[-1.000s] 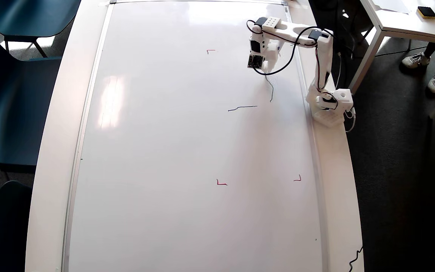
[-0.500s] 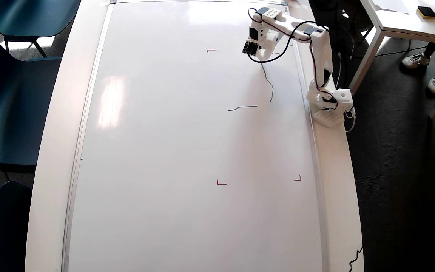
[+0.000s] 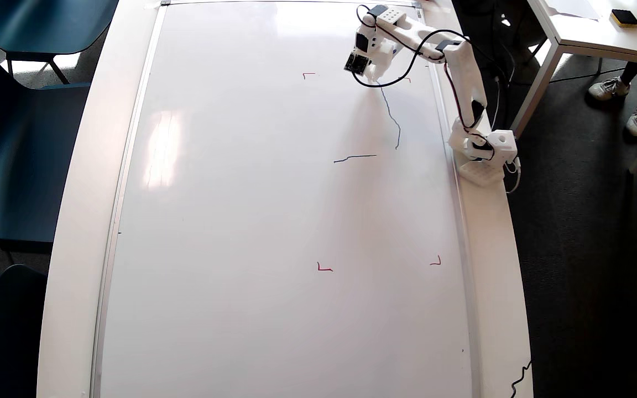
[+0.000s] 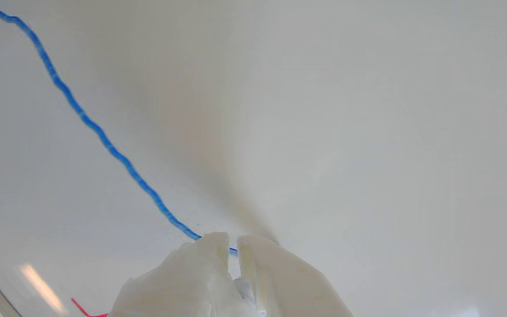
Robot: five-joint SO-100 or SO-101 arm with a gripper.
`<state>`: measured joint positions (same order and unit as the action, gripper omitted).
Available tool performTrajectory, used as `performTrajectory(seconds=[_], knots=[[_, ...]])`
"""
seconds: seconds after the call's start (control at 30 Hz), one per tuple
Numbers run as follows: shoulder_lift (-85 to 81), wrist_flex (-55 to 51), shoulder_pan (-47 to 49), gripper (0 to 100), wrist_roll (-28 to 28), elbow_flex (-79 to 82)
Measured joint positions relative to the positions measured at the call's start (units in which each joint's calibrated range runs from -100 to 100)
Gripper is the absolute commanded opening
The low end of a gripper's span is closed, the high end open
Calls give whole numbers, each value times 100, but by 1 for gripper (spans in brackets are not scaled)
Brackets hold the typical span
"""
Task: Draw on a whiteboard a robot head using a pen attached to the gripper
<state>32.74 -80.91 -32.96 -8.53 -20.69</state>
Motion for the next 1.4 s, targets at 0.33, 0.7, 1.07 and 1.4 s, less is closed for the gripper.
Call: performTrajectory(seconds=[0.33,0.7,1.07,1.4], knots=[[152,68,573,1,269,-192],[813,0,769,1,565,-1279],[915,76,1131,1,697,-1462],[1432,-8,1312,4,872,-2376]])
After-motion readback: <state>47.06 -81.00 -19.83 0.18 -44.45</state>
